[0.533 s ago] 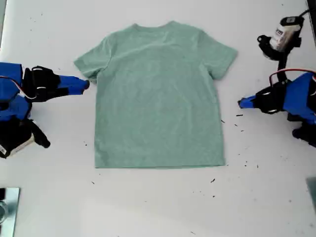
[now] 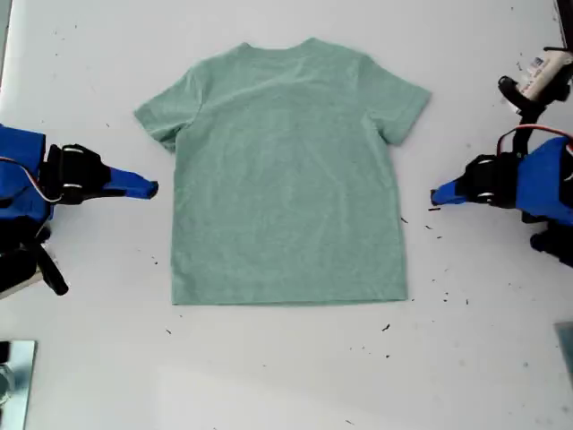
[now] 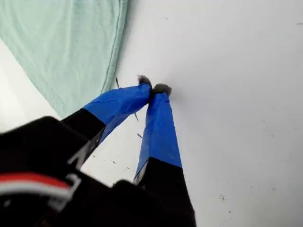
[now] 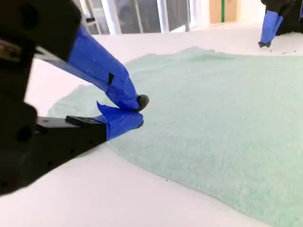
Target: Fold t shirt
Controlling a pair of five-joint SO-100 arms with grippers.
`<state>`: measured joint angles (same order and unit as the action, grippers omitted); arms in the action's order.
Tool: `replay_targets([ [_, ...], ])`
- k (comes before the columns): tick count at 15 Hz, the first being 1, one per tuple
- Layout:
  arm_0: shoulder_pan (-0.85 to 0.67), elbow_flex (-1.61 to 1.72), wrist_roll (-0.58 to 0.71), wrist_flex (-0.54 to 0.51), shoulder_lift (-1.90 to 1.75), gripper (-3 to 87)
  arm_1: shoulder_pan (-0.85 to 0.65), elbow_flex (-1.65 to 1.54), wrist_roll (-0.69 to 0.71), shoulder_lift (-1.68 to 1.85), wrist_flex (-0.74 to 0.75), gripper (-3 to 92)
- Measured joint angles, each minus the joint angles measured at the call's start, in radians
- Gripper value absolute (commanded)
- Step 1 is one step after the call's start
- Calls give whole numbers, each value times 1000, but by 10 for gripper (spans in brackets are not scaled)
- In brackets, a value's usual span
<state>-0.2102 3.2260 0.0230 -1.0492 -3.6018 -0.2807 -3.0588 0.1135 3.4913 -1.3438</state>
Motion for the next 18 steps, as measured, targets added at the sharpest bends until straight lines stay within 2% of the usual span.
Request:
replay_targets([
  [5, 2, -26, -23, -8, 0, -1, 11, 0, -84, 0, 0, 23],
  [7, 0, -12, -37, -8, 0, -1, 17, 3, -71, -6, 0, 24],
  [9, 0, -9, -38, -8, 0, -2, -86, 227, 92, -252, -8, 23],
  [11, 0, -9, -38, -8, 0, -2, -278, 718, 379, -749, -94, 23],
  [13, 0, -9, -38, -8, 0, -2, -440, 1129, 621, -1129, -120, 23],
  [14, 0, -9, -38, -8, 0, -2, -503, 1253, 690, -1264, -120, 55],
  [15, 0, -9, -38, -8, 0, -2, -546, 1305, 742, -1364, -106, 200],
  [16, 12, -9, -38, -8, 0, -2, -574, 1318, 795, -1434, -77, 262],
  [17, 26, -9, -38, -8, 0, -2, -594, 1308, 854, -1477, -38, 317],
  [18, 29, -9, -40, -8, 0, -2, -626, 1262, 917, -1480, 15, 323],
])
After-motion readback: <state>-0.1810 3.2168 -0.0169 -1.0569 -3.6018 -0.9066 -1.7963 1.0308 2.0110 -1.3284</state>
